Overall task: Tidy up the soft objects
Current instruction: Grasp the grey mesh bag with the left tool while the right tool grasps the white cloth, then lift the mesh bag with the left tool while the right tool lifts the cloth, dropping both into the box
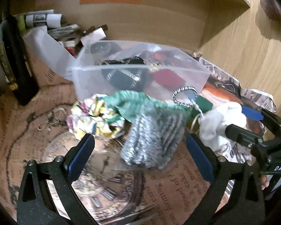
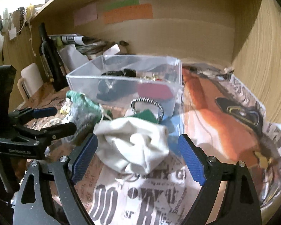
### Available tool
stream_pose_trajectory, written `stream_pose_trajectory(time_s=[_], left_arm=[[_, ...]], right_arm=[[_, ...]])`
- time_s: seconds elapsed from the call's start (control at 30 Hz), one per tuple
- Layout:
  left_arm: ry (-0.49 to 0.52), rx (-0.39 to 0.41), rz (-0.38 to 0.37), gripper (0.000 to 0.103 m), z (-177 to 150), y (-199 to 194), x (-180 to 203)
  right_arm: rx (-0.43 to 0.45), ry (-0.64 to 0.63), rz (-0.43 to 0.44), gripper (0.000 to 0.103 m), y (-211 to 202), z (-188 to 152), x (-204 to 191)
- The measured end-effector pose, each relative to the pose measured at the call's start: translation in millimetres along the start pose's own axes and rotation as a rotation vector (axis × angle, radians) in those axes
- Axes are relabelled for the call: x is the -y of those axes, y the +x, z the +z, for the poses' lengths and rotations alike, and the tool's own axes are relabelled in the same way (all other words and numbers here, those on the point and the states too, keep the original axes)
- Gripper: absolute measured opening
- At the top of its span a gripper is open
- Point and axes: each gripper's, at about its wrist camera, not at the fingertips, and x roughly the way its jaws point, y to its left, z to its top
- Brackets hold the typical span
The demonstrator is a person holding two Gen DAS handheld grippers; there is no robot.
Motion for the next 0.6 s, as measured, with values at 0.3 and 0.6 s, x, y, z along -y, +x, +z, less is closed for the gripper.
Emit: stream_pose_trajectory(time_s=[0.3, 0.6], left_arm=[[0.001, -0.046, -0.016, 0.068, -7.3, 18.1, 9.6], [-0.003, -0.019, -0.037, 0.04, -7.1, 5.2, 6.9]], right_arm=[[-0.027, 0.034, 0.041, 0.05, 4.8, -10.1, 3.0], [0.004, 0.036, 0.06, 0.027, -4.9, -5.5, 2.3]])
